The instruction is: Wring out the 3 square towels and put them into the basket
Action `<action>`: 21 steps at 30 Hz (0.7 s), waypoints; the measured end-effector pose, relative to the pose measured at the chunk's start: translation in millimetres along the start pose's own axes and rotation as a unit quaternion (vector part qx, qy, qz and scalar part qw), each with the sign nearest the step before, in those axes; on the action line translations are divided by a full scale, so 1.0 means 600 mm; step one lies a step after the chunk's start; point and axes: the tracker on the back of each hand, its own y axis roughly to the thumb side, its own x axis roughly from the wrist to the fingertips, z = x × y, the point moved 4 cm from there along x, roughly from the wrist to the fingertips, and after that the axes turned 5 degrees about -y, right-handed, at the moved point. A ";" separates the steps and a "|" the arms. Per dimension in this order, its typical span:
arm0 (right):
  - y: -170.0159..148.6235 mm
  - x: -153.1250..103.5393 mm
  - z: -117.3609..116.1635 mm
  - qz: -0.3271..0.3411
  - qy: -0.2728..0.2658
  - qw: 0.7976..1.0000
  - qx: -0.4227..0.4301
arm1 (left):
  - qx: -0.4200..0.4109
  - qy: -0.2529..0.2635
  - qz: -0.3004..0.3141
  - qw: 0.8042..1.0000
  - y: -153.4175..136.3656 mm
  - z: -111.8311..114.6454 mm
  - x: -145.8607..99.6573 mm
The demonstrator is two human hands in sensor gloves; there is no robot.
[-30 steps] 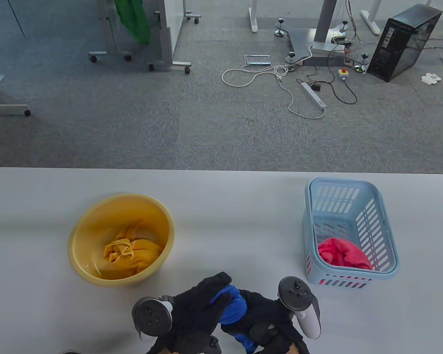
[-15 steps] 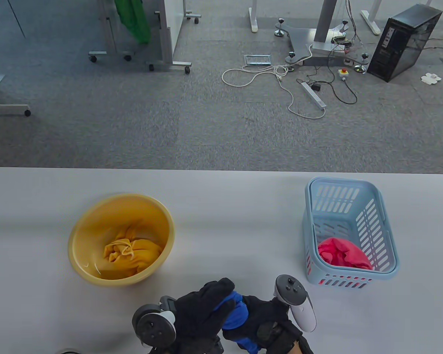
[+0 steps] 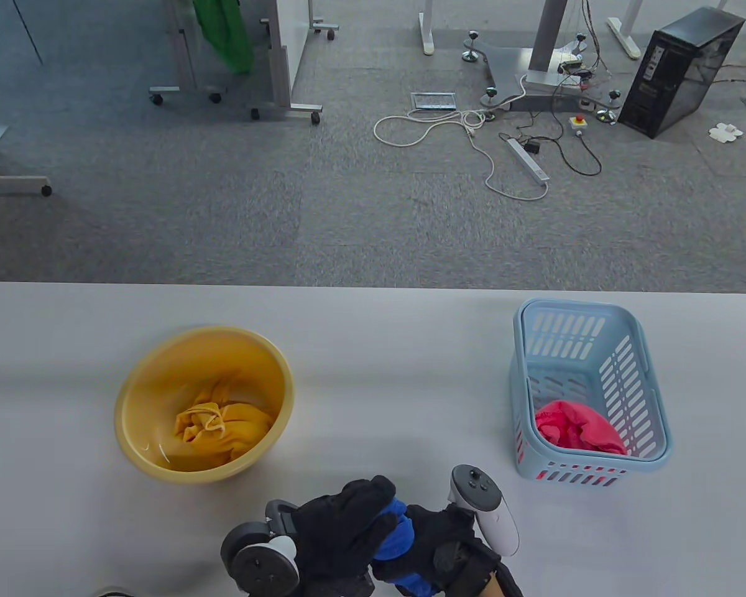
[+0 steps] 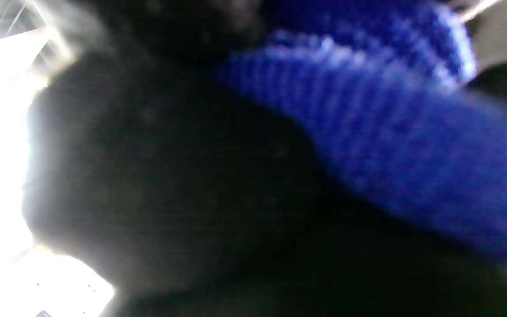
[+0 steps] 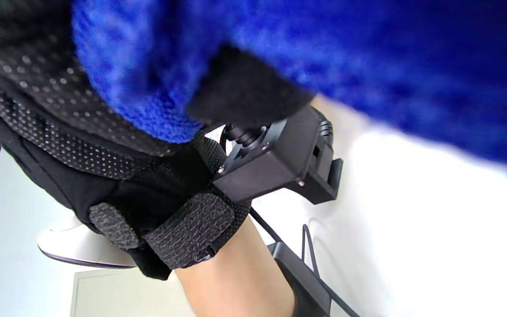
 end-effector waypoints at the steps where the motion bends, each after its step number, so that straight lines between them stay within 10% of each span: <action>1: -0.001 0.001 -0.001 0.000 0.001 1.000 0.001 | 0.002 0.005 0.002 1.000 0.000 -0.001 0.000; 21: -0.004 0.006 -0.004 0.010 0.009 1.000 0.011 | 0.012 0.019 0.013 1.000 0.004 -0.006 -0.001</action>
